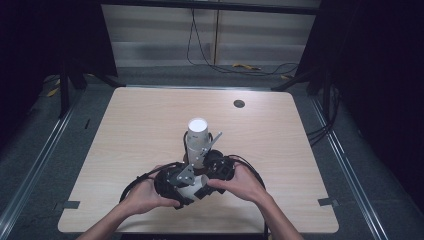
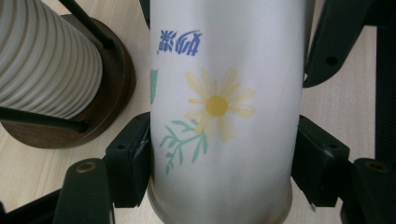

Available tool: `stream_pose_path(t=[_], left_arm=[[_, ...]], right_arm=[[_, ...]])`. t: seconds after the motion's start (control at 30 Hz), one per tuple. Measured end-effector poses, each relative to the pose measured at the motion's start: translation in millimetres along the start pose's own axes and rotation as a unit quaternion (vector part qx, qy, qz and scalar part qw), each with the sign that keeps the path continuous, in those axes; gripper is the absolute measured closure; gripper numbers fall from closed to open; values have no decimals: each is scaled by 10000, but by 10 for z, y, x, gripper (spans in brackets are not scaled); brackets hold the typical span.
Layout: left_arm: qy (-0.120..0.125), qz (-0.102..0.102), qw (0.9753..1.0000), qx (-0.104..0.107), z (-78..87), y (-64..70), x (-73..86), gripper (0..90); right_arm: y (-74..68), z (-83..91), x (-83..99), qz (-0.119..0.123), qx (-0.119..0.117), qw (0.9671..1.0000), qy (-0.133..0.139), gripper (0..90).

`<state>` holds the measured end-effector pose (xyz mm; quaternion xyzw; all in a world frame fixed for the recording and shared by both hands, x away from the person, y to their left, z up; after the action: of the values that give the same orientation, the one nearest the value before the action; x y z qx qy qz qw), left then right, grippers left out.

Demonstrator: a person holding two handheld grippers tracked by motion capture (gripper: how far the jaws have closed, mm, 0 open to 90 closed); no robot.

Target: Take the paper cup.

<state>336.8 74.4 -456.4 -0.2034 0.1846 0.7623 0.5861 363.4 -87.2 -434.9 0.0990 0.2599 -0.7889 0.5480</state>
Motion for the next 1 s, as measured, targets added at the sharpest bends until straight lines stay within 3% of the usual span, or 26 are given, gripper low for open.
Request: stream_pose_path(t=[0.4,0.73,1.0], left_arm=[[188,-52,9998,10,62,23,-42,307],[358,-75,9993,25,60,6,-1,264],[688,109,9976,61,120,-30,10,221]], right_arm=[[1,32,67,-17,-258,9995,156,329],[-4,49,72,-22,-215,9996,171,351],[-5,63,85,-16,-124,9998,167,356]])
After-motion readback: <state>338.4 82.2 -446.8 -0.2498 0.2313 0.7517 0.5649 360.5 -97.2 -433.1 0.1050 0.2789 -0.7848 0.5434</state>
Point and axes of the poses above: each handheld gripper's, and its own axes: z roughly backward along the jaws, x roughly out of its underside, y roughly to its right, the point moved 1 cm from there along -z, roughly forward along the jaws, and after that the axes turned 10 degrees about z, right-handed, at the moved point
